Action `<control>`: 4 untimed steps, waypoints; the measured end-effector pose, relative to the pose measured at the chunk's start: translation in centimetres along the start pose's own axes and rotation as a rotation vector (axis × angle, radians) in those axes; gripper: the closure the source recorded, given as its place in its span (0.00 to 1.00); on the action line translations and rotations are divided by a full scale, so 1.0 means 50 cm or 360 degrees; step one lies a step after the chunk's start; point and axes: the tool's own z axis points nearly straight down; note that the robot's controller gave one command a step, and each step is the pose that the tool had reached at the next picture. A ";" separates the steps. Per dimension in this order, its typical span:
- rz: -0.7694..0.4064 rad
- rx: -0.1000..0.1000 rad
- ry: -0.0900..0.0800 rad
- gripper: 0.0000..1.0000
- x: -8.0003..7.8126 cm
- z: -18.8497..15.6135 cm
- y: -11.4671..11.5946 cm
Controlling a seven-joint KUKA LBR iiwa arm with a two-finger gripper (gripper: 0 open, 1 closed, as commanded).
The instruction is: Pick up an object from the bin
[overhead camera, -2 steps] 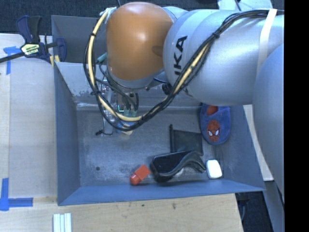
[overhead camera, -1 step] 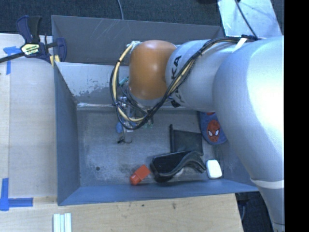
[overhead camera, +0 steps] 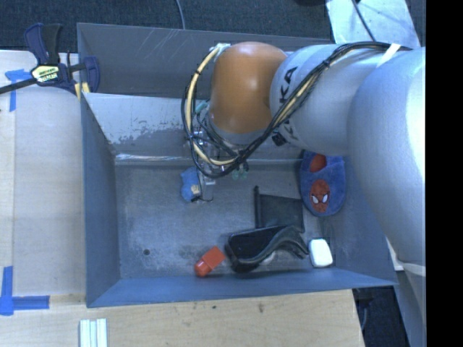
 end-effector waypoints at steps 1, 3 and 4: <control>-0.0478 -0.0003 0.0010 0.00 0.012 -0.002 -0.025; -0.0557 -0.0005 0.0010 0.00 0.009 0.067 -0.034; -0.0556 -0.0005 0.0006 1.00 0.007 0.064 -0.034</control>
Offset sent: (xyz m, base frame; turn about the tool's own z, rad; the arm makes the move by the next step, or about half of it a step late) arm -0.0055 -0.0123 0.0003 -0.3023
